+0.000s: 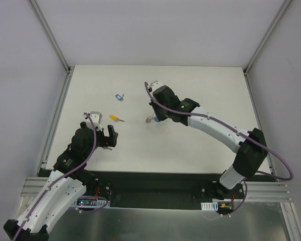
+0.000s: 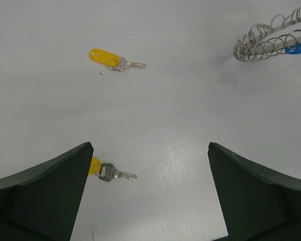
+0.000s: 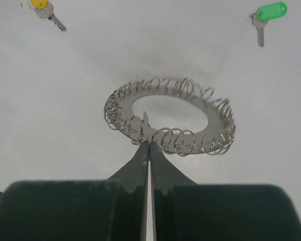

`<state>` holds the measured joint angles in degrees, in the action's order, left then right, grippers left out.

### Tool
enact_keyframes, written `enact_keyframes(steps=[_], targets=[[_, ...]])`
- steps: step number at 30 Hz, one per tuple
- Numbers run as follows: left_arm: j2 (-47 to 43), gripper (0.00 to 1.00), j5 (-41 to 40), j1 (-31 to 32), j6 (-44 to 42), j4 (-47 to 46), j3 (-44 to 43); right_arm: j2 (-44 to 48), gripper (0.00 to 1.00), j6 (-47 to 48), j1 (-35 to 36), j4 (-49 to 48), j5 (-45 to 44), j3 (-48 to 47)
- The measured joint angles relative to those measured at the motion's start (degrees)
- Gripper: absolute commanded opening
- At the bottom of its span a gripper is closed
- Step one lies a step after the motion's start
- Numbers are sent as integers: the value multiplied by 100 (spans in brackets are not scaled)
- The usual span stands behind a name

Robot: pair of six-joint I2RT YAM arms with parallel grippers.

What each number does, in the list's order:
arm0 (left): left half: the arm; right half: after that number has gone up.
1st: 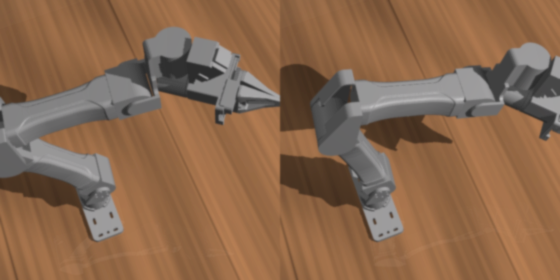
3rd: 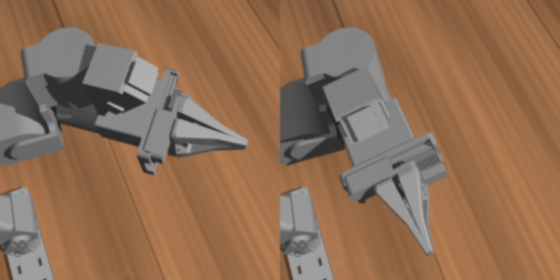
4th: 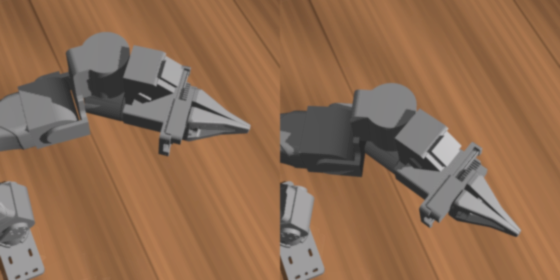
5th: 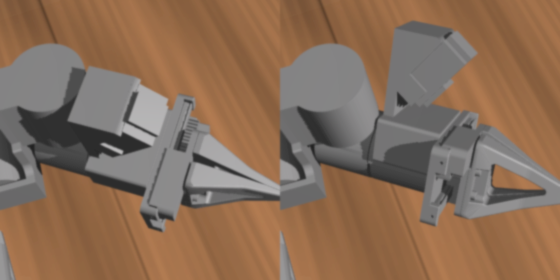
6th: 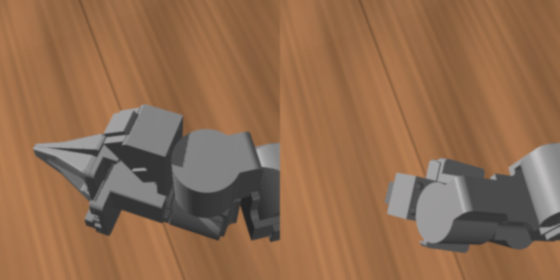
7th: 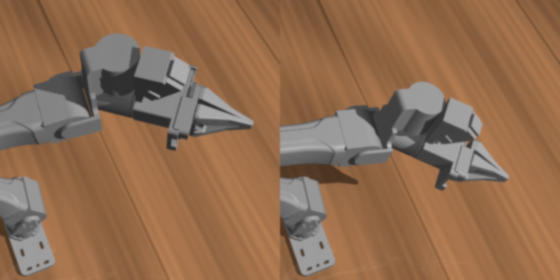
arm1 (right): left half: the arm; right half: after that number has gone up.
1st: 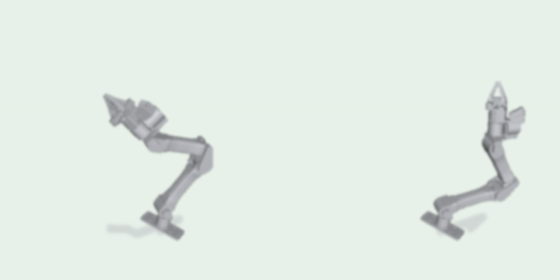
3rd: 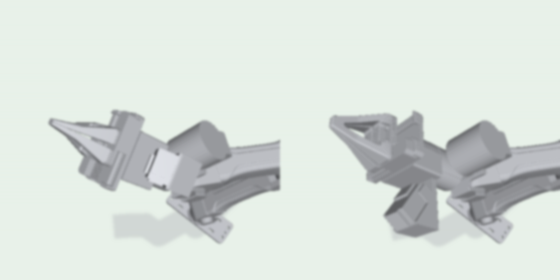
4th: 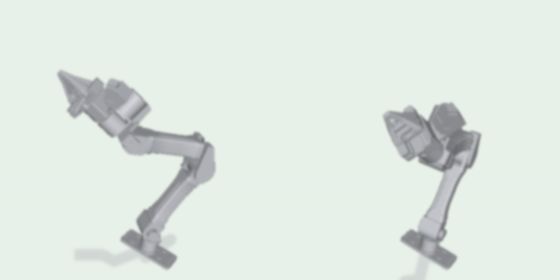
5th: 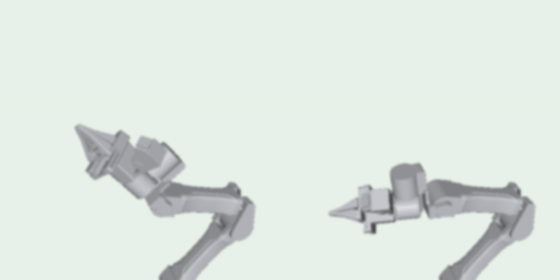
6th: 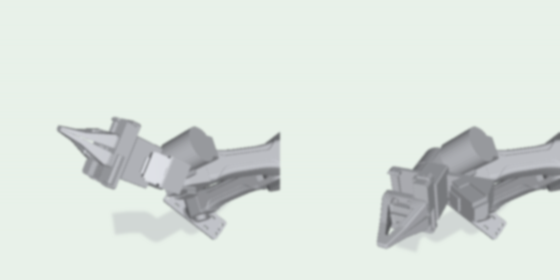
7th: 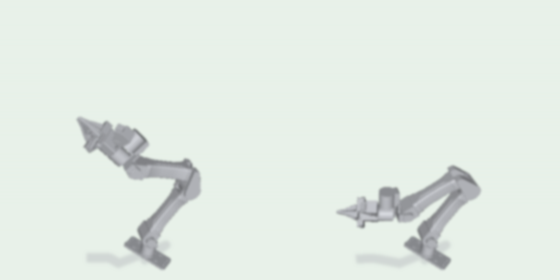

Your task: Put the keys on the keyring

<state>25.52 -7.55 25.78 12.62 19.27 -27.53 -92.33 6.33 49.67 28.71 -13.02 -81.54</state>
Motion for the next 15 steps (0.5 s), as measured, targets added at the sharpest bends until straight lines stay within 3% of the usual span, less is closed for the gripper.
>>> enact_keyframes(steps=[11, 14, 15], targets=[[0, 99, 11, 0, 0, -11, 0, -560, 3, -234, 0, -286, 704, 1261], [26, 99, 48, 0, 2, -15, 0, -774, 17, -350, 11, -219, 905, 1480], [39, 99, 66, 0, 0, -13, 0, -846, 31, -396, 20, -175, 944, 1484]])
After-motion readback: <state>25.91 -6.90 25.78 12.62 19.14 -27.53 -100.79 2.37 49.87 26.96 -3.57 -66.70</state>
